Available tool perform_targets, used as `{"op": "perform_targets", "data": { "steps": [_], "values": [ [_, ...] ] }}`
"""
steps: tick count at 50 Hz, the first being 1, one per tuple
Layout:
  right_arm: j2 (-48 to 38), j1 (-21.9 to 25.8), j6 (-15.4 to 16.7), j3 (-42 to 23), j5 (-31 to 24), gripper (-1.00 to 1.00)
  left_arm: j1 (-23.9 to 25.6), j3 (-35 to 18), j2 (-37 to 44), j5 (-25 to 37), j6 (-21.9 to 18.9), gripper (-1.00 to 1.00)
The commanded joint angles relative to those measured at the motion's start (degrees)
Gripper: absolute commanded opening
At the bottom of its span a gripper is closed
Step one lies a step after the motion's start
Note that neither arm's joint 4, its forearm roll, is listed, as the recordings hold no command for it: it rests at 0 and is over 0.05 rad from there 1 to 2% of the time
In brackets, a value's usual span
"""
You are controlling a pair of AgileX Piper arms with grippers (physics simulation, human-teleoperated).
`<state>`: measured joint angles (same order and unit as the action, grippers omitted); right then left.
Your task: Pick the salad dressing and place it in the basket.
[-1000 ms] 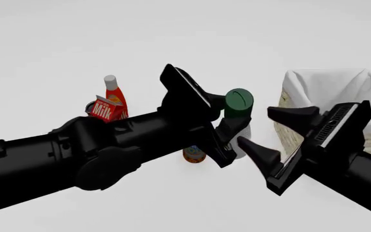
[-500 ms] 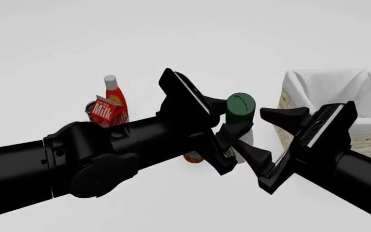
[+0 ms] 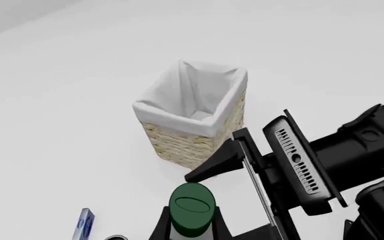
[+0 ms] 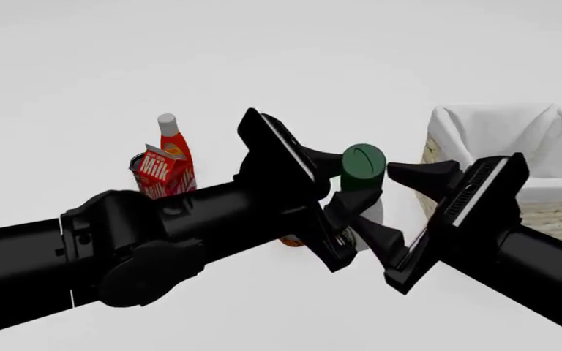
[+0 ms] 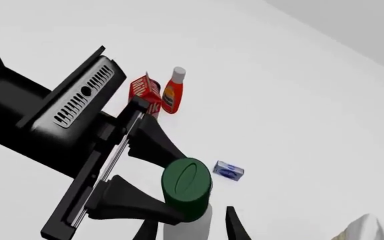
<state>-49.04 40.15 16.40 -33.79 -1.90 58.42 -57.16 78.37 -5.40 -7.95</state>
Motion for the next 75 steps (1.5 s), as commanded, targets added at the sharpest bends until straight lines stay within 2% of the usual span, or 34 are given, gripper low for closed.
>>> {"op": "perform_targets", "data": {
  "steps": [1,22,23,51,52,75],
  "values": [
    [-0.7,0.3,0.5,-0.4,0.6,1.0,0.9,0.2,-0.5,-0.2,-0.1,-1.0],
    [-1.6,0.8,0.4,0.3,2.1,1.0,1.8,0.0,-1.1,0.3,0.1,-1.0],
    [-1.6,0.8,0.4,0.3,2.1,-1.0,1.9,0.0,-1.1,0.4,0.2,-1.0],
    [-1.1,2.2,1.2,0.7,2.6,-1.0,1.3,0.2,-0.9,0.0,-0.1,-1.0],
    [-1.1,2.1,1.2,0.7,2.6,-1.0,1.2,0.2,-0.7,0.0,-0.2,1.0],
    [-1.4,2.6,1.0,1.1,3.0,-1.0,1.7,-0.4,-2.4,1.2,1.2,1.0]
  ]
}}
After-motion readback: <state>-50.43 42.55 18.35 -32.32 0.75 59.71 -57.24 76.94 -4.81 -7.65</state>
